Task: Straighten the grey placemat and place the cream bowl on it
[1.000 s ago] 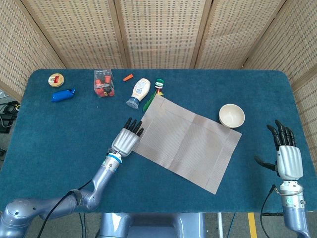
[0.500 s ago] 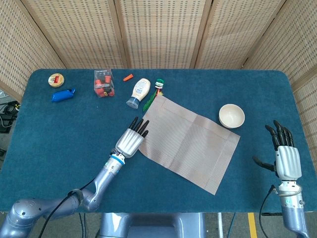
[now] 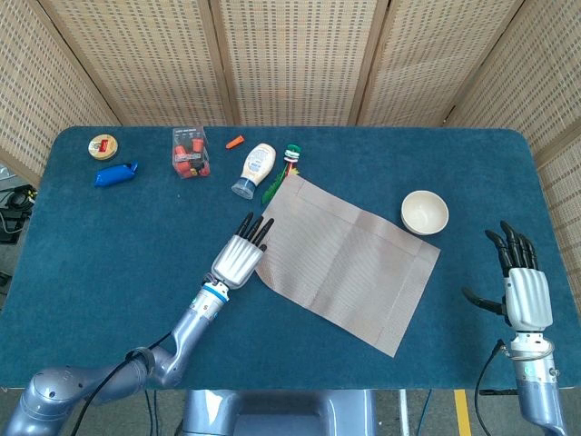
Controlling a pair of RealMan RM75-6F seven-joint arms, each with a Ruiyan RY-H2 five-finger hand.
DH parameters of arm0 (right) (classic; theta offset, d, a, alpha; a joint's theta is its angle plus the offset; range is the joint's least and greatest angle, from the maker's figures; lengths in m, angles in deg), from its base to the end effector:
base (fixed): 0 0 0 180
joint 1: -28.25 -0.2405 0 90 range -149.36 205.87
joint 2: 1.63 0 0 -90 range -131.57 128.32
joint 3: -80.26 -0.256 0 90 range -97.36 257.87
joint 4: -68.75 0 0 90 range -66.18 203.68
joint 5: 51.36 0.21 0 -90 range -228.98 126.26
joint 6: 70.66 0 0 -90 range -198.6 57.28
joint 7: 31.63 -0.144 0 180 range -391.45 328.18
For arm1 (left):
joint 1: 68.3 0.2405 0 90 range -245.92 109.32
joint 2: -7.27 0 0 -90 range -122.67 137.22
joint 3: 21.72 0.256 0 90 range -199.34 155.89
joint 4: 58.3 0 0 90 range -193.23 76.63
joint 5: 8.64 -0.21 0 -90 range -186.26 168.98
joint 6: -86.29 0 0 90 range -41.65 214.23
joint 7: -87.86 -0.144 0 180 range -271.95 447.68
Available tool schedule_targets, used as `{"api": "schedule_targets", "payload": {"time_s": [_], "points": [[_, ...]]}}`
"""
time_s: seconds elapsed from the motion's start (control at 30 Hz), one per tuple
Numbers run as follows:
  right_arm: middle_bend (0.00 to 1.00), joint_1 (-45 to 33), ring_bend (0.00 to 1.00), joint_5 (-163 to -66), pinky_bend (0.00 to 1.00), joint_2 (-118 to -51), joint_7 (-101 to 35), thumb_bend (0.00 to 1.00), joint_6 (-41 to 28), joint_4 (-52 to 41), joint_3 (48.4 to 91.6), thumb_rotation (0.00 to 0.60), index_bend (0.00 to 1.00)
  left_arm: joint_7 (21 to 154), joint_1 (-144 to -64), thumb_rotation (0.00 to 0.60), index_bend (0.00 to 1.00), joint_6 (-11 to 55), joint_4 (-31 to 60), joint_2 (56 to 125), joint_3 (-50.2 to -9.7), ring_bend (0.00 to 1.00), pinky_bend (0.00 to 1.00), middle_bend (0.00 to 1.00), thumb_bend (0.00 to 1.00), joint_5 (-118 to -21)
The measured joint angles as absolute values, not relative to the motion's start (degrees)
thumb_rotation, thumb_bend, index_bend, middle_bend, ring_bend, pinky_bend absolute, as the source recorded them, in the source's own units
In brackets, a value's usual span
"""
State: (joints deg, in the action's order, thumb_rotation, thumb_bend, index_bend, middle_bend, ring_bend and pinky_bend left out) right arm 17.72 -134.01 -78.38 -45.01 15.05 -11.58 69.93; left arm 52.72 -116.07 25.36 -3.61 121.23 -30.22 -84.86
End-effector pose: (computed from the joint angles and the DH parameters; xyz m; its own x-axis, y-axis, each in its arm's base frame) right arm -0.3070 -0.2387 0.1312 0.1283 0.1630 0.9783 -0.9889 -0.0541 0.1387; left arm -0.1070 0.3441 -0.1134 0.7289 -0.1027 0.6768 0.5442 -0.5129 -0.6639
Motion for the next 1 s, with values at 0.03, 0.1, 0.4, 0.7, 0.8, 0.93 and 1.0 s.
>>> {"api": "schedule_targets", "payload": {"time_s": [0.03,0.1,0.4,0.7,0.8,0.93,1.0], "points": [[0.0,17.73,0.0,-133.98,0.0,-78.36,-45.1,0.23,14.99,-11.6,69.92,0.6,0.14,52.72,-115.98,0.6,0.63,25.2,-3.51,121.18,-30.18,0.0,0.0,0.0,0.47,-85.0],[0.0,17.71,0.0,-133.95,0.0,-78.34,-45.21,0.23,14.86,-11.61,69.93,0.6,0.14,52.69,-115.73,0.6,0.63,24.78,-3.09,120.87,-29.97,0.0,0.0,0.0,0.47,-85.4],[0.0,17.64,0.0,-134.38,0.0,-78.18,-44.9,0.23,14.64,-12.0,70.27,0.6,0.14,51.75,-113.66,0.6,0.65,22.57,0.79,118.34,-28.52,0.0,0.0,0.0,0.47,-86.74],[0.0,17.92,0.0,-135.84,0.0,-77.99,-43.59,0.23,15.95,-13.26,70.78,0.6,0.14,50.6,-109.09,0.6,0.66,18.89,8.33,113.92,-25.03,0.0,0.0,0.0,0.47,-88.13],[0.0,18.09,0.0,-136.6,0.0,-78.02,-42.62,0.23,16.68,-13.82,71.09,0.6,0.15,49.83,-107.3,0.6,0.66,17.77,12.0,112.18,-23.26,0.0,0.0,0.0,0.47,-88.67],[0.0,18.32,0.0,-137.12,0.0,-78.02,-41.7,0.23,16.92,-14.62,71.61,0.6,0.14,47.48,-104.96,0.6,0.66,16.05,16.61,110.0,-20.13,0.0,0.0,0.0,0.47,-90.28],[0.0,18.41,0.0,-137.37,0.0,-77.97,-41.43,0.23,17.09,-14.94,71.76,0.6,0.15,46.21,-103.79,0.6,0.66,15.37,18.88,109.12,-18.62,0.0,0.0,0.0,0.47,-90.99]]}}
